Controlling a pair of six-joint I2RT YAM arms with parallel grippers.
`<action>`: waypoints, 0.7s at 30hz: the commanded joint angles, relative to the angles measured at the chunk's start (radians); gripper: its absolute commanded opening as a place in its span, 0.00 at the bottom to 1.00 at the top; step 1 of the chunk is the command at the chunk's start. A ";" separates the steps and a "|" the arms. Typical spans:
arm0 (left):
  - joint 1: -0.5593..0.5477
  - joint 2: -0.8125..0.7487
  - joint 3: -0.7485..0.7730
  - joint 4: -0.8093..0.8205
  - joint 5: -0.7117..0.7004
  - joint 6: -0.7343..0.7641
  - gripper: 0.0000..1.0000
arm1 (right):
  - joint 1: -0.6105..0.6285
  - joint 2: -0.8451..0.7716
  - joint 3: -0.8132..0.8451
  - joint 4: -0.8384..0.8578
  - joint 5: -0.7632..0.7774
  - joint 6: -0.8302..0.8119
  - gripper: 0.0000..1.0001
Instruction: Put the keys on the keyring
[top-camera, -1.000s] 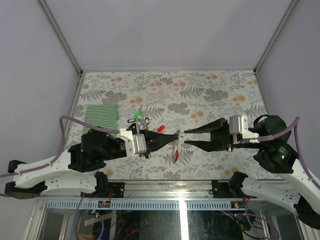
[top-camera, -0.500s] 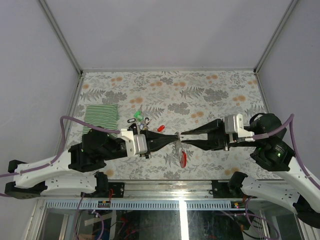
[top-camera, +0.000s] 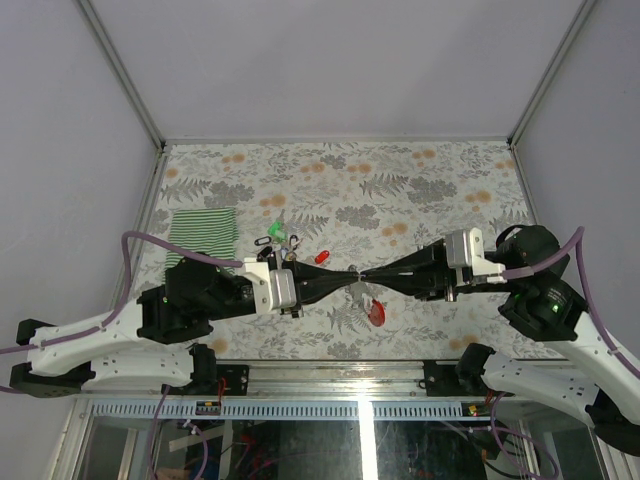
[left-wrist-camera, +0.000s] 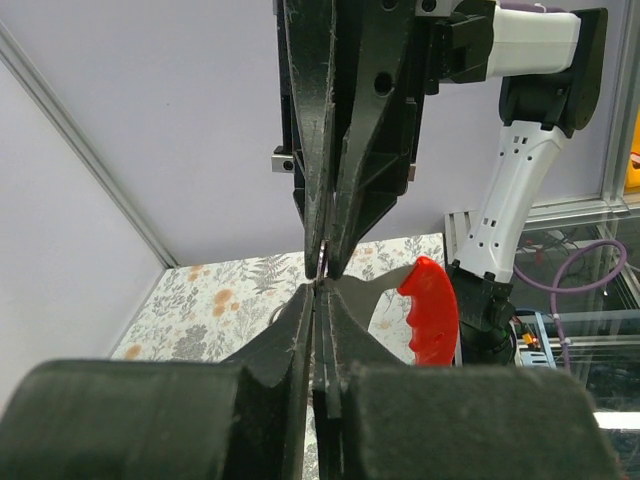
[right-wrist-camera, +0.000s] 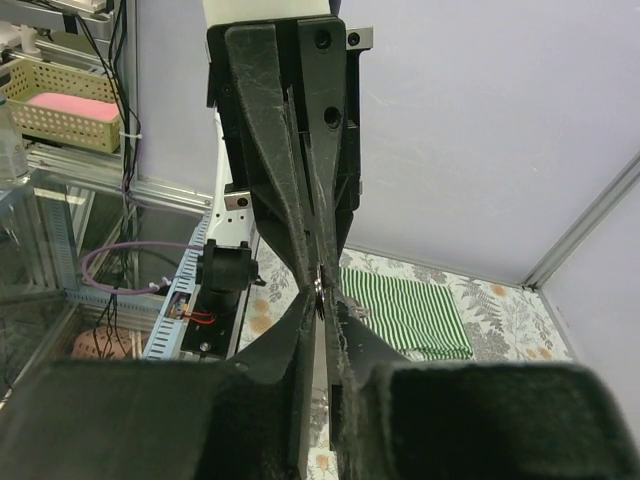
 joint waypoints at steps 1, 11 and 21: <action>-0.002 -0.004 0.040 0.039 0.009 0.008 0.00 | 0.000 0.007 0.010 0.026 -0.014 -0.009 0.05; -0.002 -0.026 0.029 0.059 -0.075 -0.061 0.33 | 0.001 -0.052 -0.075 0.136 0.083 -0.036 0.00; -0.001 -0.085 -0.009 0.013 -0.265 -0.252 0.54 | 0.001 -0.126 -0.232 0.342 0.011 -0.221 0.00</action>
